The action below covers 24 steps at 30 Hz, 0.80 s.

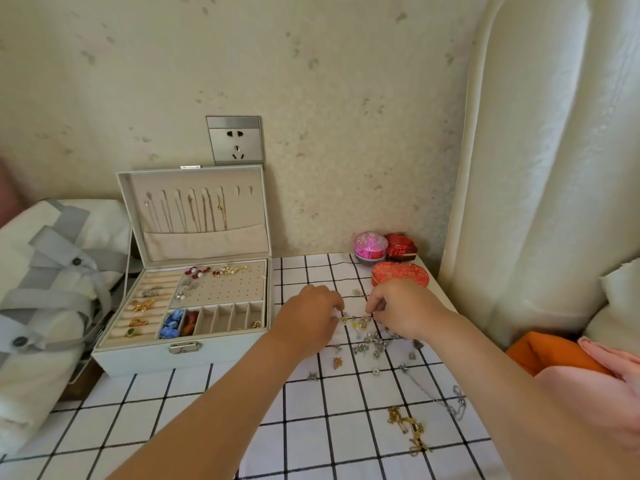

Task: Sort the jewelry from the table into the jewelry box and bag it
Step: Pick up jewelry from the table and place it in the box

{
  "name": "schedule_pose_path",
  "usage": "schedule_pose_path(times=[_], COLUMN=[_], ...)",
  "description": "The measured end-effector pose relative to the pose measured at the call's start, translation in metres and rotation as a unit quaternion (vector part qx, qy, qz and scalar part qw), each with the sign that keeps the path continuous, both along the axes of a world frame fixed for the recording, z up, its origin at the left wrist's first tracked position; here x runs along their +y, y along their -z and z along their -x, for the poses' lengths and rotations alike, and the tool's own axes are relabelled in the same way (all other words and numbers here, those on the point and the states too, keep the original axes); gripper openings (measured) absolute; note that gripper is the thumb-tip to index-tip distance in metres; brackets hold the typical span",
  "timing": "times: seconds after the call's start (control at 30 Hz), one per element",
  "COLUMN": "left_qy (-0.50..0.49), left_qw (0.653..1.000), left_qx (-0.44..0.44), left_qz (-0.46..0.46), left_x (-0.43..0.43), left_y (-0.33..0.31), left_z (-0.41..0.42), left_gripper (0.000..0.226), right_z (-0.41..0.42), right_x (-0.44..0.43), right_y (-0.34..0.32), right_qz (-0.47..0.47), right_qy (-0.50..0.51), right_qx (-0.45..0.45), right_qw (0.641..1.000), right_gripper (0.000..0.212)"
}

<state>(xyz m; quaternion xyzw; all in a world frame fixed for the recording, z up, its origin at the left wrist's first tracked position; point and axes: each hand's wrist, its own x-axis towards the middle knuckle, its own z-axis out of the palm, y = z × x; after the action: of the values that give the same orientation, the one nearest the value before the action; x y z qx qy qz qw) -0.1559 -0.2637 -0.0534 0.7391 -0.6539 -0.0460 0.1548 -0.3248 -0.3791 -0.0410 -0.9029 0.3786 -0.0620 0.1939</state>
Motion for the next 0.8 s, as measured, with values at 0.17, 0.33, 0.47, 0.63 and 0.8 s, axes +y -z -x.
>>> schedule_pose_path(times=[0.17,0.33,0.47,0.63,0.8], left_qy=[0.028,-0.001,0.006,0.002,-0.028], left_qw=[0.999,0.999,0.999,0.998,0.997], left_qx=[-0.021,0.012,0.007,-0.013,0.005], left_qz=[-0.034,-0.032,-0.045,-0.058,-0.069], left_x=[-0.006,-0.009,-0.009,-0.009,-0.008], left_y=[-0.003,-0.002,-0.002,-0.005,-0.010], left_z=[0.005,0.002,0.001,0.003,0.005], left_gripper=[0.027,0.021,0.028,0.020,0.014], right_z=[-0.007,-0.006,-0.007,-0.013,-0.016], right_x=[0.006,0.001,0.001,0.009,0.012], right_y=[0.001,0.000,0.002,0.000,-0.002], right_qz=[-0.019,-0.030,-0.012,0.016,0.033], right_qy=[-0.032,-0.036,-0.040,-0.077,-0.083], right_qx=[-0.041,-0.001,0.001,0.008,0.017], right_qw=[0.998,0.999,0.999,0.997,0.996], right_gripper=[0.018,0.016,0.029,0.028,0.020])
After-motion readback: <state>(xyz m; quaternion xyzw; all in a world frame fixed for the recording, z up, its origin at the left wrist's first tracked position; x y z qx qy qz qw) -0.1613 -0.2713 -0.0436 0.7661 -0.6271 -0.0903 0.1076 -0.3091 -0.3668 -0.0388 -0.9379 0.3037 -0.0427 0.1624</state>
